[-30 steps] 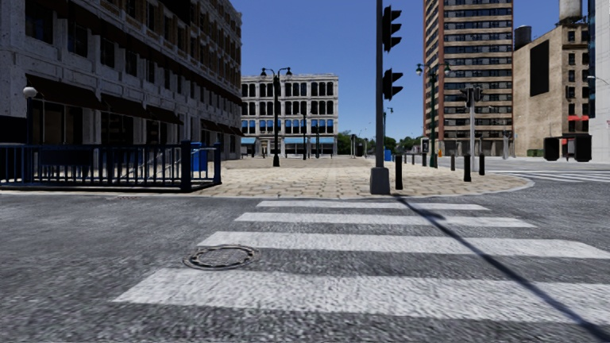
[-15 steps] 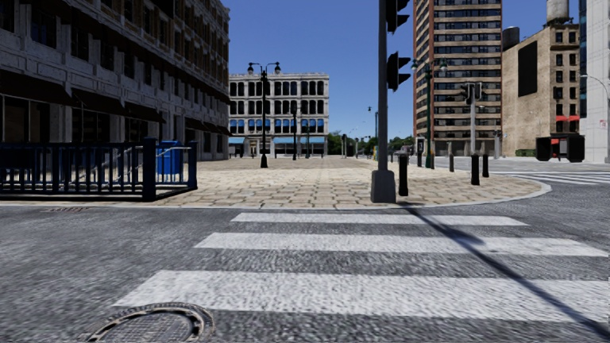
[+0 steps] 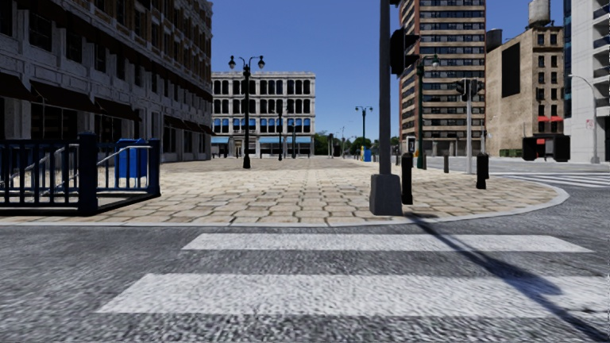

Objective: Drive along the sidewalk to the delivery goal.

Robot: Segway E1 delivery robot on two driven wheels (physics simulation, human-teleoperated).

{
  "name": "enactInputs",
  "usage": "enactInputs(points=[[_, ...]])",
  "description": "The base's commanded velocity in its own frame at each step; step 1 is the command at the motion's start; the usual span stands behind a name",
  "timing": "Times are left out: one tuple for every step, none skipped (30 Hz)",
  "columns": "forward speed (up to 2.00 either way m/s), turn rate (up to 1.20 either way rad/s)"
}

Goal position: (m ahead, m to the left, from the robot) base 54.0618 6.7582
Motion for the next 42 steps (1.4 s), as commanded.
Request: enactInputs(points=[[2.0, -0.26], [2.0, -0.16], [2.0, -0.01], [2.0, -0.01], [2.0, 0.0], [2.0, 0.0], [2.0, 0.0], [2.0, 0.0], [2.0, 0.0], [2.0, 0.0], [2.0, 0.0], [2.0, 0.0], [2.0, 0.0], [2.0, 0.0], [2.0, 0.0], [2.0, 0.0], [2.0, 0.0], [2.0, -0.01], [2.0, -0.1], [2.0, -0.17], [2.0, -0.17], [2.0, -0.2], [2.0, -0.2], [2.0, -0.21], [2.0, -0.21], [2.0, -0.21], [2.0, -0.21], [2.0, -0.21], [2.0, -0.21], [2.0, -0.21], [2.0, -0.21], [2.0, 0.0], [2.0, 0.0], [2.0, 0.0], [2.0, 0.0], [1.97, 0.0], [1.9, 0.0], [1.81, 0.0], [1.72, 0.0], [1.72, 0.0], [1.67, 0.0], [1.64, 0.0]])
